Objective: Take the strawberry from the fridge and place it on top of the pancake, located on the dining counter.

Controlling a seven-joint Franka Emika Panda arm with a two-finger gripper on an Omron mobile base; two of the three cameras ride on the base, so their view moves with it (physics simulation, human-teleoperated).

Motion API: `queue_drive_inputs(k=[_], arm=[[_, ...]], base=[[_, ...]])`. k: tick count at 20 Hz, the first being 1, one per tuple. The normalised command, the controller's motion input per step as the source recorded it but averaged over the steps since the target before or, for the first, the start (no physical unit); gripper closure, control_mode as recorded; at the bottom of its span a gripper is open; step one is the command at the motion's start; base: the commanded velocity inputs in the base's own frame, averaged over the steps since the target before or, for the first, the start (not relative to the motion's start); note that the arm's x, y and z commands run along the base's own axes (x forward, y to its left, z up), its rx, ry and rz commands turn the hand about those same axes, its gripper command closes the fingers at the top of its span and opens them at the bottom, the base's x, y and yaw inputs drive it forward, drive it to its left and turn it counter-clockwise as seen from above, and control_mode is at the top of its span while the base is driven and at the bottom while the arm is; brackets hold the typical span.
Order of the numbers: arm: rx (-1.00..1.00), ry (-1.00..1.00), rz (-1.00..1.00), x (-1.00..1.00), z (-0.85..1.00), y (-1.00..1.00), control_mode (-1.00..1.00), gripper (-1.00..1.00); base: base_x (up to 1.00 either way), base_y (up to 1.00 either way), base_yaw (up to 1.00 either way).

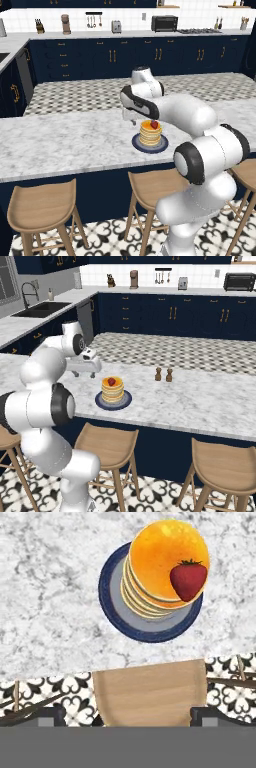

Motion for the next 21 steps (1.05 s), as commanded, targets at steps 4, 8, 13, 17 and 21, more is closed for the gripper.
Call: queue_drive_inputs(k=[4, 8, 13, 17, 21], arm=[[0.00, 0.22, 0.00, -1.00, -0.02, 0.56, -1.00, -1.00], [0.03, 0.16, -0.01, -1.00, -0.46, 0.29, -1.00, -1.00], [0.00, 0.00, -0.02, -1.00, -0.99, 0.08, -1.00, -1.00], [-0.01, -0.06, 0.00, -0.99, -0.69, 0.00, -1.00, -1.00], [-0.03, -0.10, 0.00, -0.70, -0.30, 0.01, -1.00, -1.00]], base=[[0.00, 0.00, 0.00], [0.00, 0.00, 0.00], [0.00, 0.00, 0.00], [0.00, 0.00, 0.00], [0.00, 0.00, 0.00]])
